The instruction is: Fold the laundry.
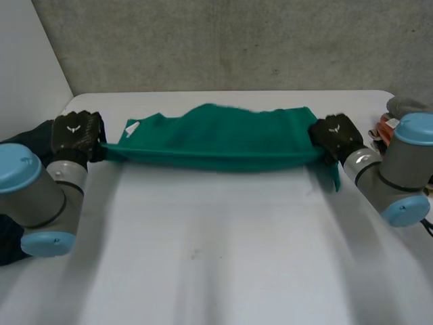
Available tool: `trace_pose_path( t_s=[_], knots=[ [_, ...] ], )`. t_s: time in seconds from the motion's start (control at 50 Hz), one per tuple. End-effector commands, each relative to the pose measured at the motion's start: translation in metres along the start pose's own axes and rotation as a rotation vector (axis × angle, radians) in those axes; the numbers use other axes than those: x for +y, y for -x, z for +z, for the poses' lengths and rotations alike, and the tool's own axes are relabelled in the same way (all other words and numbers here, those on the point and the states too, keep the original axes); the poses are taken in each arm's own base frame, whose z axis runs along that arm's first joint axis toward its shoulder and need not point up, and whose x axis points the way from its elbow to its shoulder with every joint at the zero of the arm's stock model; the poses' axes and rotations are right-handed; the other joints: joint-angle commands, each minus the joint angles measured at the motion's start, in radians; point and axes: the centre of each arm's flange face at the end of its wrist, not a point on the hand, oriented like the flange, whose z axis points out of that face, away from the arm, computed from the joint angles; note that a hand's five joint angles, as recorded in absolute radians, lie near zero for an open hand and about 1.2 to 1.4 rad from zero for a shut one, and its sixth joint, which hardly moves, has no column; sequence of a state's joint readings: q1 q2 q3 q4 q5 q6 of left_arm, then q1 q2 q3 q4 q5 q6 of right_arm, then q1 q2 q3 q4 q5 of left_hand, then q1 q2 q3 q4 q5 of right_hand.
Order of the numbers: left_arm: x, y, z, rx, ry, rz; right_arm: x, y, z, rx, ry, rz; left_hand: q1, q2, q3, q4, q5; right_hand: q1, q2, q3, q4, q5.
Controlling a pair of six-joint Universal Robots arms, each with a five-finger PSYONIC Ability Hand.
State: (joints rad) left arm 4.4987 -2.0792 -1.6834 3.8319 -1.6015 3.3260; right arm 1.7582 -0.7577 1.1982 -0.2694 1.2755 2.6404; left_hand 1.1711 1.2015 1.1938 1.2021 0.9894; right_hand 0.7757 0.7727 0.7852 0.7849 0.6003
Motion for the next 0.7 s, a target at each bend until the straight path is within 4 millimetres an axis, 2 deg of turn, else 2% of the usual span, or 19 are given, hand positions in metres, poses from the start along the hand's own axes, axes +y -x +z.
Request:
trace_pose_path(
  t_s=[0.02,0.18,0.22,0.26,0.28,0.4,0.46,0.48,0.54,0.56,0.62,0.64,0.7],
  knots=[
    [-0.001,0.003,-0.001,-0.011,0.004,-0.004,0.019,-0.013,0.003,0.063,0.136,0.168,0.225,0.195,0.202,0.194,0.232,-0.157,-0.154,-0.167,-0.167,-0.157],
    [-0.003,0.004,-0.007,-0.003,0.027,0.004,0.028,-0.031,-0.004,0.083,0.248,0.359,0.225,0.195,0.202,0.194,0.232,-0.155,-0.152,-0.165,-0.164,-0.154],
    [-0.004,0.006,-0.01,-0.003,0.044,0.011,0.029,-0.035,-0.008,0.085,0.276,0.382,0.225,0.195,0.202,0.194,0.232,-0.015,-0.012,-0.024,-0.024,-0.014],
    [-0.004,0.007,-0.013,-0.001,0.061,0.017,0.028,-0.038,-0.011,0.087,0.288,0.39,0.225,0.195,0.202,0.194,0.232,0.252,0.255,0.242,0.242,0.253],
    [-0.005,0.008,-0.018,0.003,0.085,0.029,0.027,-0.04,-0.016,0.086,0.3,0.391,0.225,0.195,0.202,0.194,0.232,0.617,0.62,0.607,0.608,0.618],
    [-0.009,0.01,-0.047,0.047,0.213,0.071,0.01,-0.047,-0.035,0.064,0.284,0.301,0.225,0.195,0.202,0.194,0.232,0.621,0.624,0.611,0.611,0.621],
    [-0.013,0.012,-0.07,0.09,0.302,0.113,0.001,-0.05,-0.053,0.042,0.299,0.167,0.225,0.195,0.202,0.194,0.232,0.621,0.624,0.611,0.611,0.621],
    [-0.016,0.014,-0.082,0.117,0.347,0.136,-0.004,-0.05,-0.065,0.022,0.317,0.085,0.225,0.195,0.202,0.194,0.232,0.621,0.624,0.611,0.611,0.621],
    [-0.019,0.016,-0.1,0.163,0.424,0.174,-0.008,-0.049,-0.087,-0.029,0.371,-0.041,0.225,0.195,0.202,0.194,0.232,0.621,0.624,0.611,0.611,0.621],
    [-0.021,0.018,-0.113,0.196,0.476,0.2,-0.009,-0.046,-0.103,-0.073,0.418,-0.125,0.225,0.195,0.202,0.194,0.232,0.621,0.624,0.611,0.611,0.621],
    [-0.023,0.02,-0.13,0.249,0.555,0.243,-0.008,-0.042,-0.127,-0.155,0.497,-0.235,0.225,0.195,0.202,0.194,0.232,0.621,0.624,0.611,0.611,0.621],
    [-0.024,0.019,-0.142,0.292,0.611,0.269,-0.006,-0.038,-0.142,-0.223,0.55,-0.295,0.225,0.195,0.202,0.194,0.232,0.621,0.624,0.611,0.611,0.621],
    [-0.026,0.019,-0.156,0.355,0.691,0.303,-0.004,-0.031,-0.161,-0.331,0.611,-0.366,0.225,0.195,0.202,0.194,0.232,0.621,0.624,0.611,0.611,0.621]
  ],
)
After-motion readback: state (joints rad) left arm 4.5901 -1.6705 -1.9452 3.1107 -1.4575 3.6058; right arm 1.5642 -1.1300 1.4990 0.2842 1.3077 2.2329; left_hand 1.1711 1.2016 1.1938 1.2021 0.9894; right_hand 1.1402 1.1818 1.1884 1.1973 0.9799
